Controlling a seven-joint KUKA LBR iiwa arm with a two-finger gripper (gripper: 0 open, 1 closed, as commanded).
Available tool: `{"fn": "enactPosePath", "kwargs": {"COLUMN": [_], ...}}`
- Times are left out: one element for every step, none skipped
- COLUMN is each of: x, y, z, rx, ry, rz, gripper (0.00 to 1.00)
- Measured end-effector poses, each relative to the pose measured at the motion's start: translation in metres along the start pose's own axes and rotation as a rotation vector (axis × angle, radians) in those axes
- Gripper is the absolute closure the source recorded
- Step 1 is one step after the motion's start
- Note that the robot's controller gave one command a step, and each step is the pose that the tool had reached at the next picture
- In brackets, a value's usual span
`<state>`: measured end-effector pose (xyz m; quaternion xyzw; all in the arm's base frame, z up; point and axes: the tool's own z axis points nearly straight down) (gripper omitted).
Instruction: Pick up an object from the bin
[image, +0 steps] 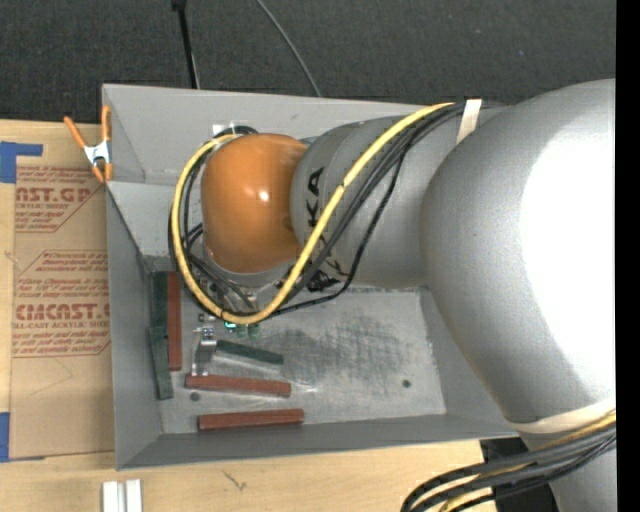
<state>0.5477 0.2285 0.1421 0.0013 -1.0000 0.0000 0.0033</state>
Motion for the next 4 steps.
{"fn": "enactPosePath", "kwargs": {"x": [-0.002, 0.041, 0.041, 0.038], "y": [-0.001, -0.042, -0.041, -0.055], "z": [-0.004, 0.070, 0.070, -0.093], "rx": [-0.002, -0.002, -0.002, -0.001], "ry": [-0.007, -0.002, -0.003, -0.012], "rz": [0.002, -0.134, -0.134, -0.150], "gripper": [0.00, 1.00, 1.00, 1.00]}}
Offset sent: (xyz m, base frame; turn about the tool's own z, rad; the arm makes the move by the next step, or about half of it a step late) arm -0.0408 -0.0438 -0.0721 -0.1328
